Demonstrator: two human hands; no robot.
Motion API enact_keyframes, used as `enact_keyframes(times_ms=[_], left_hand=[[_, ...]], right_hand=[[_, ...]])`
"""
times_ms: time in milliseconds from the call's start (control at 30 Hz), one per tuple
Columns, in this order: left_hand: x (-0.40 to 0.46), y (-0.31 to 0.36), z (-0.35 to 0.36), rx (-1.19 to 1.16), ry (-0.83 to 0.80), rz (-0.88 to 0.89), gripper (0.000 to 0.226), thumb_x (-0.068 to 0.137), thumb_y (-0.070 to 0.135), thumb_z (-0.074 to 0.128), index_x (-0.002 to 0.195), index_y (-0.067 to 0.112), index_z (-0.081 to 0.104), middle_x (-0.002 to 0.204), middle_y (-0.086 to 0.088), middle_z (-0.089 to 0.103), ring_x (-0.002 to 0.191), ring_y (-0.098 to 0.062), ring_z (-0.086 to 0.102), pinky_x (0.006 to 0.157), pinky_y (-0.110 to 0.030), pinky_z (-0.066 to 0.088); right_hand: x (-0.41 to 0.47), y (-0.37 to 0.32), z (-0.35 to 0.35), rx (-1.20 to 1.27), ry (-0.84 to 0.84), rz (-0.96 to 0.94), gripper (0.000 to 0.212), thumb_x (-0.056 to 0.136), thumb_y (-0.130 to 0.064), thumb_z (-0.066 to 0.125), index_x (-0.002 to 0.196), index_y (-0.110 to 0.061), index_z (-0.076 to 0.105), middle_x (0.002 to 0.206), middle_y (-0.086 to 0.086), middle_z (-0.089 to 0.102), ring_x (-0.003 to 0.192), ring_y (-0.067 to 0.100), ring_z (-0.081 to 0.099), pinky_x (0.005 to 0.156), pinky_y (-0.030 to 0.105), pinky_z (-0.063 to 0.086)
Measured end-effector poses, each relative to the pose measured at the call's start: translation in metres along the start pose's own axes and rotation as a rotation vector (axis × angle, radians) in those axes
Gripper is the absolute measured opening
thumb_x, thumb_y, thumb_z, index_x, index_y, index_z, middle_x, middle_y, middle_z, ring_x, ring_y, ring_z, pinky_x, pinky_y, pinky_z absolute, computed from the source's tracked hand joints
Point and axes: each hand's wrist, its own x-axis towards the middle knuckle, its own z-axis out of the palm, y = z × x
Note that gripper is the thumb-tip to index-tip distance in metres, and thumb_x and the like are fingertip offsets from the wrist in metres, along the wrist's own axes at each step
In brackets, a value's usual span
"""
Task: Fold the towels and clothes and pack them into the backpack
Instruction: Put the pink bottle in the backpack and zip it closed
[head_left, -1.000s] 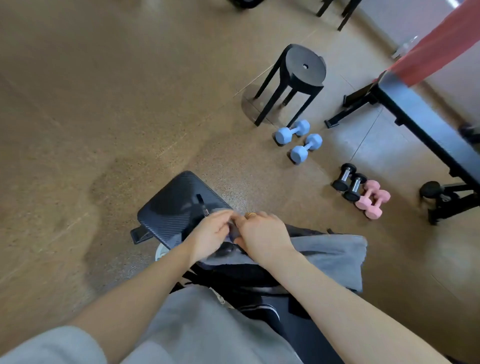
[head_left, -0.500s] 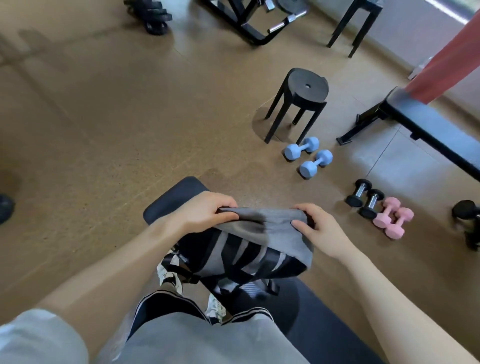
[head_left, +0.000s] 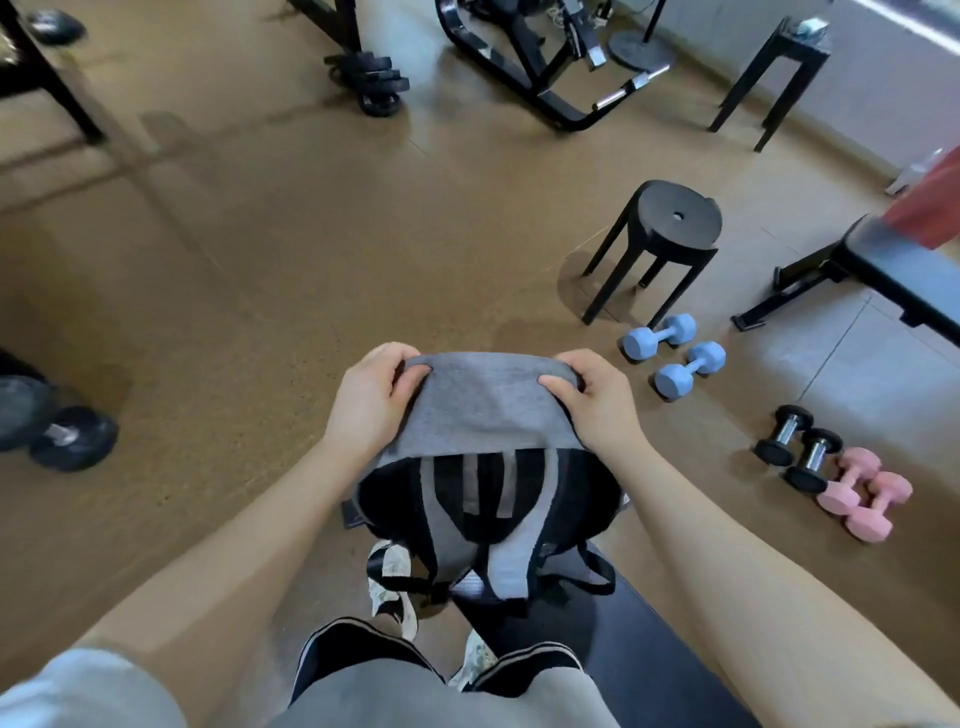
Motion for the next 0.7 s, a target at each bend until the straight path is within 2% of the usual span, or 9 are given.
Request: enact_keyframes(times_ms=[100, 200, 267, 367, 433, 467, 533, 600, 700], left_hand=[[0.022, -0.008, -0.024, -0.012, 0.015, 0.031, 0.013, 0.093, 0.019, 0.051, 0.092, 0.011, 0.061, 0.089, 0.006, 0.060, 0.081, -0.009, 0.052, 0.065, -0.008, 0.036], [0.035, -0.015, -0.037, 0.044, -0.035, 0.169, 0.018, 0.094, 0.023, 0.050, 0.093, 0.010, 0.063, 0.088, 0.004, 0.061, 0.079, -0.012, 0.053, 0.065, -0.019, 0.034], [0.034, -0.022, -0.034, 0.044, -0.116, 0.264, 0.029, 0.093, 0.033, 0.047, 0.090, 0.009, 0.063, 0.082, 0.000, 0.062, 0.073, -0.012, 0.053, 0.061, -0.022, 0.032], [0.025, -0.040, -0.017, 0.021, -0.251, 0.331, 0.042, 0.088, 0.045, 0.040, 0.082, 0.010, 0.062, 0.076, 0.000, 0.062, 0.070, -0.014, 0.056, 0.061, -0.029, 0.041], [0.015, -0.054, 0.002, 0.022, -0.311, 0.339, 0.043, 0.086, 0.046, 0.040, 0.085, 0.011, 0.065, 0.078, 0.001, 0.065, 0.071, -0.015, 0.059, 0.061, -0.029, 0.046], [0.010, -0.060, 0.012, 0.009, -0.343, 0.306, 0.046, 0.084, 0.048, 0.039, 0.086, 0.011, 0.065, 0.078, 0.001, 0.065, 0.071, -0.015, 0.059, 0.061, -0.028, 0.045], [-0.002, -0.070, 0.035, -0.012, -0.395, 0.263, 0.049, 0.082, 0.050, 0.036, 0.084, 0.010, 0.063, 0.075, 0.002, 0.061, 0.068, -0.015, 0.055, 0.061, -0.029, 0.041], [-0.017, -0.077, 0.060, 0.015, -0.476, 0.270, 0.046, 0.084, 0.049, 0.039, 0.082, 0.009, 0.061, 0.075, 0.001, 0.058, 0.070, -0.017, 0.054, 0.062, -0.029, 0.038], [-0.044, -0.075, 0.096, 0.004, -0.562, 0.313, 0.029, 0.086, 0.039, 0.049, 0.076, 0.012, 0.057, 0.068, 0.005, 0.052, 0.066, -0.016, 0.049, 0.058, -0.022, 0.026]], right_hand=[[0.038, -0.017, 0.015, -0.031, 0.023, -0.019, 0.011, 0.088, -0.016, 0.061, 0.095, -0.010, 0.065, 0.092, -0.005, 0.060, 0.087, 0.010, 0.053, 0.075, 0.018, 0.035], [0.063, -0.026, 0.021, -0.049, 0.032, -0.019, 0.012, 0.088, -0.012, 0.061, 0.097, -0.009, 0.067, 0.091, -0.007, 0.059, 0.090, 0.010, 0.052, 0.081, 0.020, 0.037], [0.071, -0.025, 0.024, -0.062, 0.010, -0.017, 0.011, 0.087, -0.008, 0.060, 0.095, -0.010, 0.067, 0.090, -0.008, 0.059, 0.089, 0.010, 0.052, 0.081, 0.020, 0.037], [0.068, -0.010, 0.029, -0.144, -0.076, -0.015, 0.014, 0.085, -0.002, 0.060, 0.095, -0.008, 0.068, 0.091, -0.005, 0.059, 0.086, 0.011, 0.051, 0.073, 0.010, 0.034], [0.061, 0.005, 0.033, -0.214, -0.127, -0.004, 0.018, 0.083, 0.002, 0.060, 0.098, -0.004, 0.069, 0.094, 0.001, 0.061, 0.086, 0.013, 0.051, 0.072, 0.004, 0.033], [0.057, 0.013, 0.036, -0.254, -0.148, -0.003, 0.020, 0.082, 0.004, 0.060, 0.098, -0.004, 0.069, 0.097, 0.004, 0.063, 0.087, 0.015, 0.052, 0.072, 0.005, 0.033], [0.050, 0.035, 0.043, -0.324, -0.197, 0.010, 0.023, 0.081, 0.005, 0.059, 0.099, -0.005, 0.070, 0.104, 0.007, 0.063, 0.093, 0.023, 0.056, 0.078, 0.017, 0.035], [0.037, 0.060, 0.051, -0.343, -0.220, 0.119, 0.022, 0.086, -0.004, 0.057, 0.104, -0.009, 0.068, 0.111, 0.003, 0.057, 0.101, 0.024, 0.055, 0.079, 0.022, 0.035], [0.013, 0.094, 0.052, -0.390, -0.207, 0.310, 0.025, 0.091, -0.020, 0.052, 0.113, -0.013, 0.063, 0.113, 0.000, 0.052, 0.103, 0.024, 0.055, 0.074, 0.025, 0.037]])
